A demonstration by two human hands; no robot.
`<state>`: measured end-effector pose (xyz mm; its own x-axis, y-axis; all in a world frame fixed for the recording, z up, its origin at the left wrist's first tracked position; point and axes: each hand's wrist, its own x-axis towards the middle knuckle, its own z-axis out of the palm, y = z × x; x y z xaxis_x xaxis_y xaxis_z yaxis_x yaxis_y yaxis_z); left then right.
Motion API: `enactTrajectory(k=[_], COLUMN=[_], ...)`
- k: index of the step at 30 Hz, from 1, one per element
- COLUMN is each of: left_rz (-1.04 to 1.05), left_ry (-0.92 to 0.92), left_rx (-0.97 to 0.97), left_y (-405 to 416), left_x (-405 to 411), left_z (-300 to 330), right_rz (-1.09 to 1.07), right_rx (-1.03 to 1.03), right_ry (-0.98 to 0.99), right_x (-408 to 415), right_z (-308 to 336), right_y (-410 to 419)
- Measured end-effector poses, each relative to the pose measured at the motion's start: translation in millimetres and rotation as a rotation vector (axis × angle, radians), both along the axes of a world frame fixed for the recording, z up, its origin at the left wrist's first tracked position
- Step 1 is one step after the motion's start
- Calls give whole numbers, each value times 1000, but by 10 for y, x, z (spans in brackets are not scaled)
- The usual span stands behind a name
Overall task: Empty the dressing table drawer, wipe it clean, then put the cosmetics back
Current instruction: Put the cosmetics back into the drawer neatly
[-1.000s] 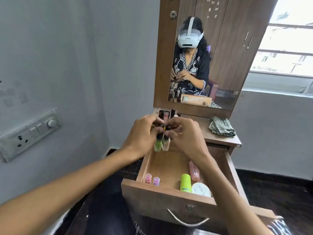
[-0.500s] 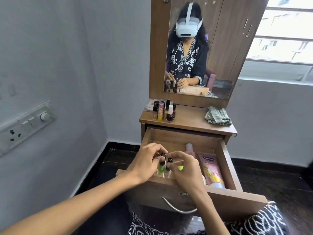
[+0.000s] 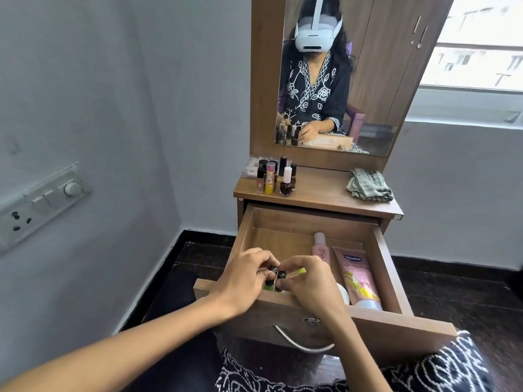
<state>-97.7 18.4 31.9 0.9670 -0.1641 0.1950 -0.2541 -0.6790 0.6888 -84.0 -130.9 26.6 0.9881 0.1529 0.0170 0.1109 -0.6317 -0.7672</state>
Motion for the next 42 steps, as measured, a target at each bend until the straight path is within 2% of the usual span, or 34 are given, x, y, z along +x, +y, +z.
enactTrajectory(k=[9, 20, 31, 42], left_rz=[105, 139, 138, 145], left_ry=[107, 207, 234, 205], left_rx=[81, 176, 219, 213], left_y=[-63, -66, -72, -92], left_x=[-1, 71, 88, 55], left_z=[42, 49, 63, 70], right_rz=[3, 31, 65, 27], right_rx=[-76, -75, -77, -7], right_ry=[71, 91, 106, 15], right_x=[77, 111, 151, 100], right_z=[-27, -39, -60, -74], right_y=[19, 26, 16, 7])
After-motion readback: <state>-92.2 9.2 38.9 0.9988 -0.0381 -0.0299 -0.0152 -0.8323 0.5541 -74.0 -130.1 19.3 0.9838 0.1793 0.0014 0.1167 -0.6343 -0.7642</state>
